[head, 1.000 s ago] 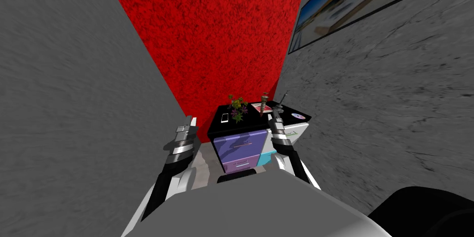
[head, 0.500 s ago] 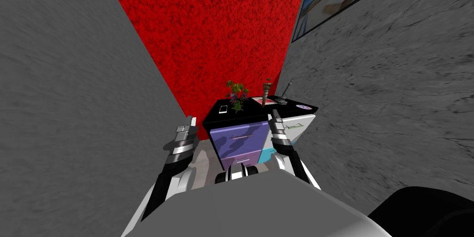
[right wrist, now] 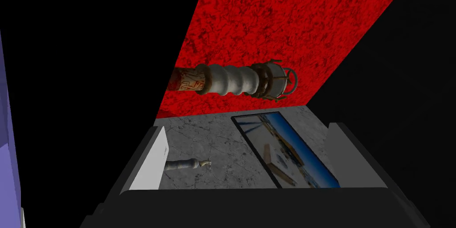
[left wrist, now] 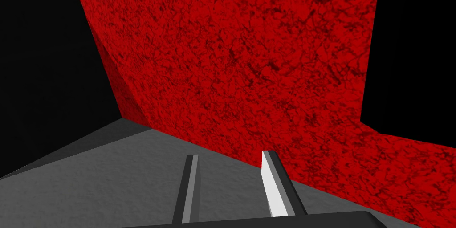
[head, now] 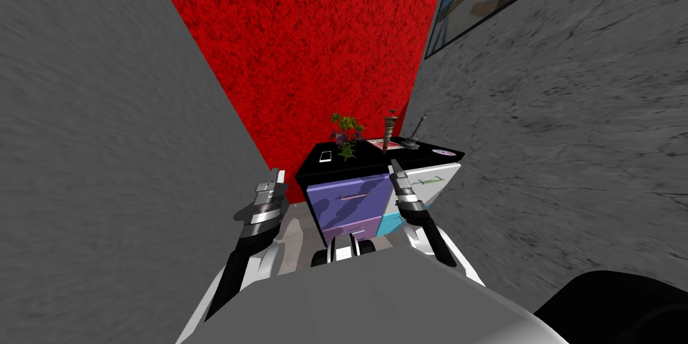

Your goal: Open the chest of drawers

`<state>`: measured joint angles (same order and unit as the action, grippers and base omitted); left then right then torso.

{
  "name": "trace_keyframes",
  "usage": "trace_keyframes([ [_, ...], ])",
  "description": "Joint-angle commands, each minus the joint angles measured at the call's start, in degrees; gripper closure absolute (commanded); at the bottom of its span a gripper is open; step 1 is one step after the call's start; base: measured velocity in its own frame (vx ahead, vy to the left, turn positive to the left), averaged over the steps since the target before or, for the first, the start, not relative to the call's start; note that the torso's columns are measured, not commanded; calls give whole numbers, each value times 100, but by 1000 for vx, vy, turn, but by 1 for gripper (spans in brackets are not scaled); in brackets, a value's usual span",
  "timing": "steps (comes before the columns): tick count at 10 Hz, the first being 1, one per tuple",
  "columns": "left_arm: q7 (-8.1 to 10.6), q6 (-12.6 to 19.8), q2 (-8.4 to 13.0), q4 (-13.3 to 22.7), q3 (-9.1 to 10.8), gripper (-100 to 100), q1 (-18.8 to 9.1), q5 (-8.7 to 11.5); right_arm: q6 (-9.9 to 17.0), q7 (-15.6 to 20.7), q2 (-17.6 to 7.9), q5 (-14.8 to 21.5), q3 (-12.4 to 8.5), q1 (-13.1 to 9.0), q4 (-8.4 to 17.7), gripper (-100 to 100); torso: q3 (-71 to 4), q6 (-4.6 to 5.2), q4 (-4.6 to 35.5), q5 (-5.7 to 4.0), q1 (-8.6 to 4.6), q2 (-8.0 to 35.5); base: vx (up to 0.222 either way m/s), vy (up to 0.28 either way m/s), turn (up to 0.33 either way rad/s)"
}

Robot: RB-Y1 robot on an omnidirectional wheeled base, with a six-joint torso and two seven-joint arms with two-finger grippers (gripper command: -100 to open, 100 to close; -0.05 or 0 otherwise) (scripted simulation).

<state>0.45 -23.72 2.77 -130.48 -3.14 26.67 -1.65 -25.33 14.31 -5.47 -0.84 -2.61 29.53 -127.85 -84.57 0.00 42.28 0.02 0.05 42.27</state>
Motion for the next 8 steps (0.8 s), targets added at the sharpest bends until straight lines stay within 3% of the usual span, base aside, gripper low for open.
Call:
trace_keyframes([
  [1, 0, 0, 0, 0, 0, 0, 0, 0, -112, 447, -325, 308, -86, -33, 122, -100, 0, 0, 0, 0, 1, 0, 16, 101, -39],
  [8, 0, 0, 0, 0, 0, 0, 0, 0, -340, 1460, -640, 949, -266, -89, 359, -100, 1, 0, 1, -2, -10, 3, 3, 58, -40],
])
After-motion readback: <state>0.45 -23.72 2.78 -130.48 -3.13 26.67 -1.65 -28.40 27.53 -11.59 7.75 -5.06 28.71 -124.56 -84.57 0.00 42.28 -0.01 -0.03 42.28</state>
